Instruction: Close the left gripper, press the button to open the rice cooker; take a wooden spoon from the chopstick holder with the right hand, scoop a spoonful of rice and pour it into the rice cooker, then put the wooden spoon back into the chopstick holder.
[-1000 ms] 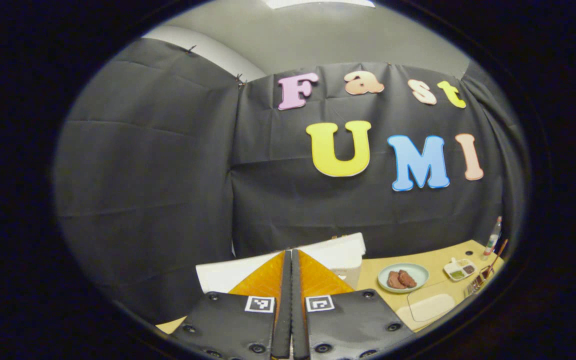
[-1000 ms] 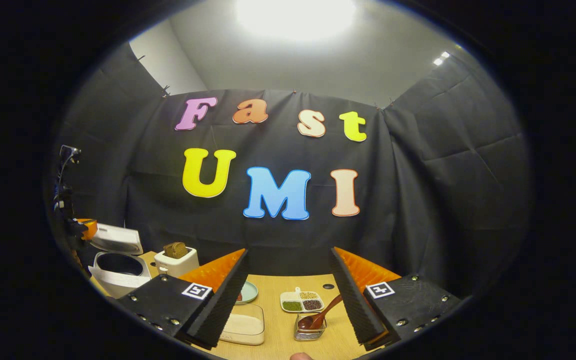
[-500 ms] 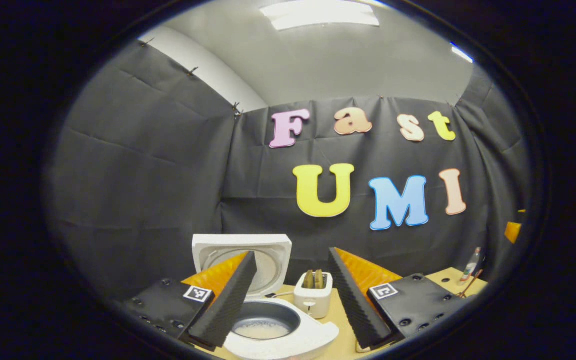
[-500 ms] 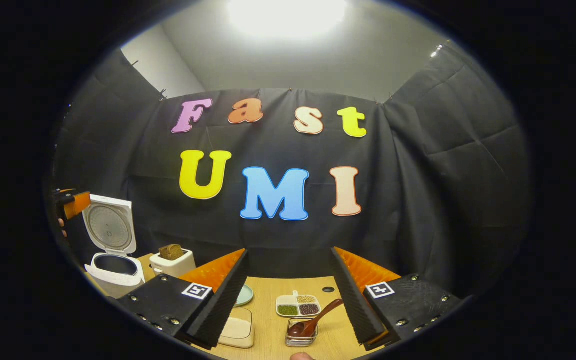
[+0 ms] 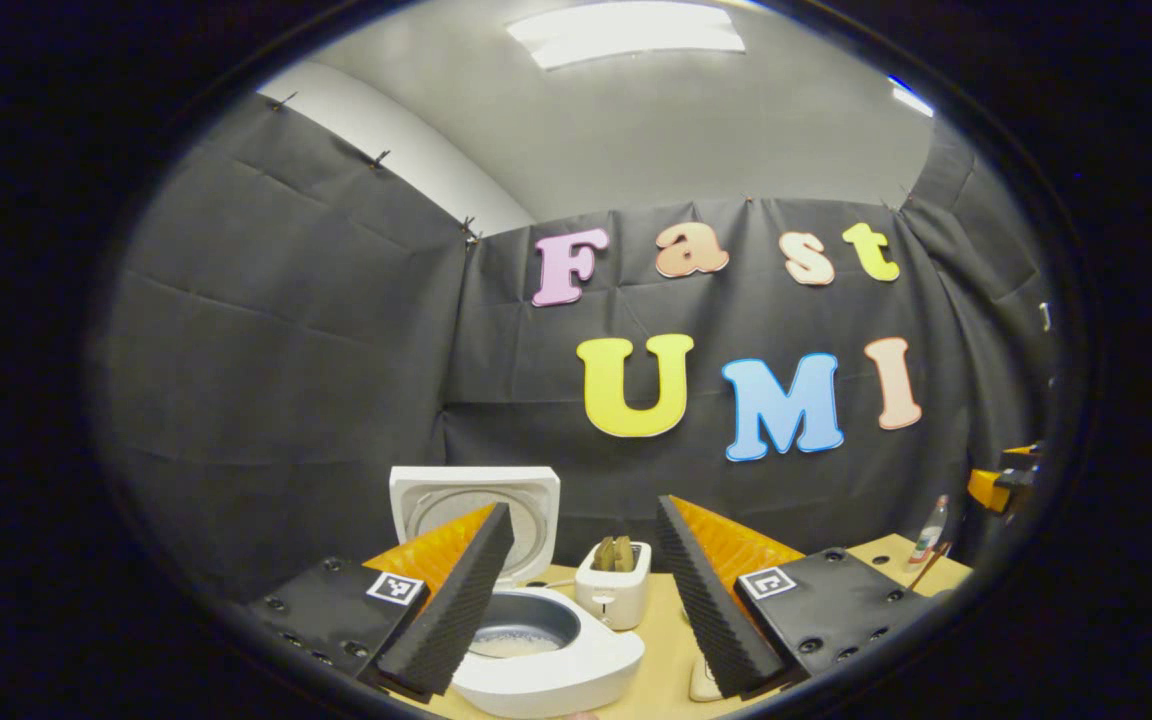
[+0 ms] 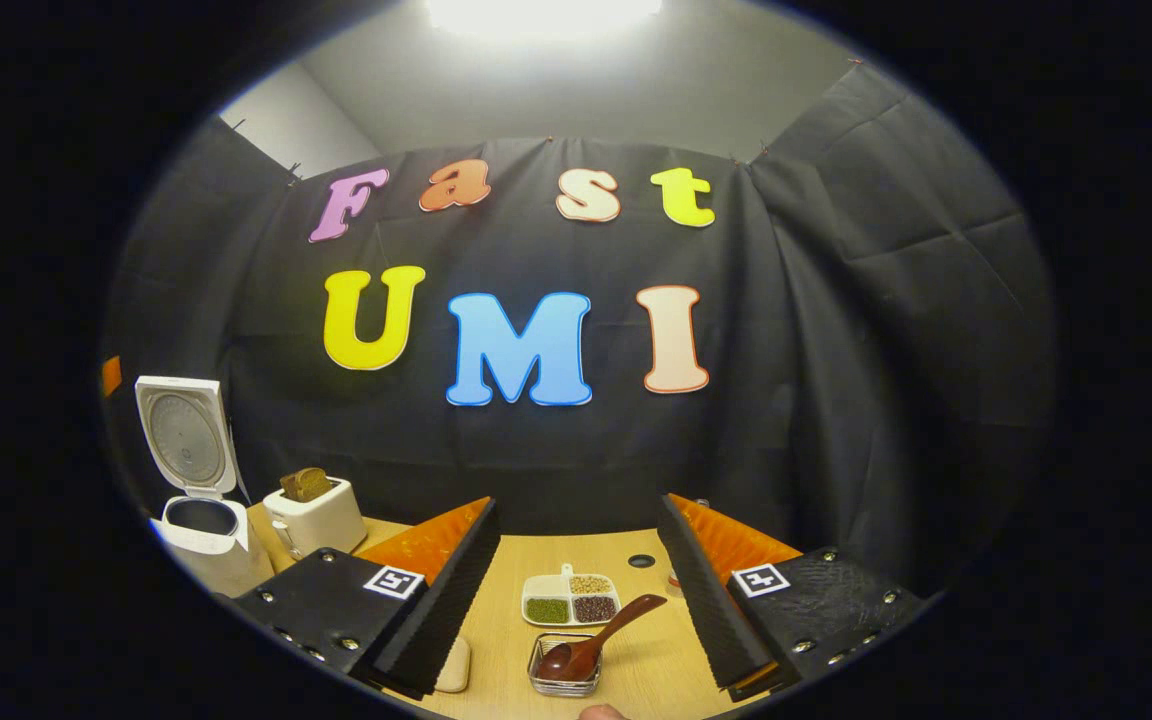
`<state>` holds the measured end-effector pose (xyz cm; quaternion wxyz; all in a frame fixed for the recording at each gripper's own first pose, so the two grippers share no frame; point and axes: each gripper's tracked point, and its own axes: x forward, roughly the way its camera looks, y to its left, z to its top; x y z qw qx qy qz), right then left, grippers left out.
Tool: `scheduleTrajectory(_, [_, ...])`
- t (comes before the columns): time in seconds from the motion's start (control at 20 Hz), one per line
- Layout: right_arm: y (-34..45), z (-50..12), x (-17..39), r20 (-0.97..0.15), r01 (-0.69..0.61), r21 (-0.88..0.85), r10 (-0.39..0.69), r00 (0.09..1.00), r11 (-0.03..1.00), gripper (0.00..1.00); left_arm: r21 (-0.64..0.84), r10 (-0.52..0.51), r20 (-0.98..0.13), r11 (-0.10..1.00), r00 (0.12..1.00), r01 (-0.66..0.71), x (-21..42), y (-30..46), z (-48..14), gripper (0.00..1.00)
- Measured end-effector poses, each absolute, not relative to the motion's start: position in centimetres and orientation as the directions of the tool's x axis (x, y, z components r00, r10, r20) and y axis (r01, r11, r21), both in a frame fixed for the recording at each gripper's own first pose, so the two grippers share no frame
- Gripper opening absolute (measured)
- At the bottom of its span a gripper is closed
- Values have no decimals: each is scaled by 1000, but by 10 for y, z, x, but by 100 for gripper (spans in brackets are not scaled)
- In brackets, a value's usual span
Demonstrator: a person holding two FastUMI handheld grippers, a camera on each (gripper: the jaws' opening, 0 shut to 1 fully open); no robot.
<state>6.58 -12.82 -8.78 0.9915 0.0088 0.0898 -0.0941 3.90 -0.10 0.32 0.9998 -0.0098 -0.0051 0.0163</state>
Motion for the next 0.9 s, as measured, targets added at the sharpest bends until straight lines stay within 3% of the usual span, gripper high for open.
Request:
scheduleTrajectory(0.3, [-155, -141, 86, -295, 210, 65, -182, 938, 976, 96, 5, 55, 10, 998, 998, -55, 25, -11, 9, 100])
scheduleTrajectory(0.9, [-184, -261, 104, -548, 268, 188, -125, 827, 945, 96, 50, 136, -26, 990, 990, -134, 7, -13, 2, 100])
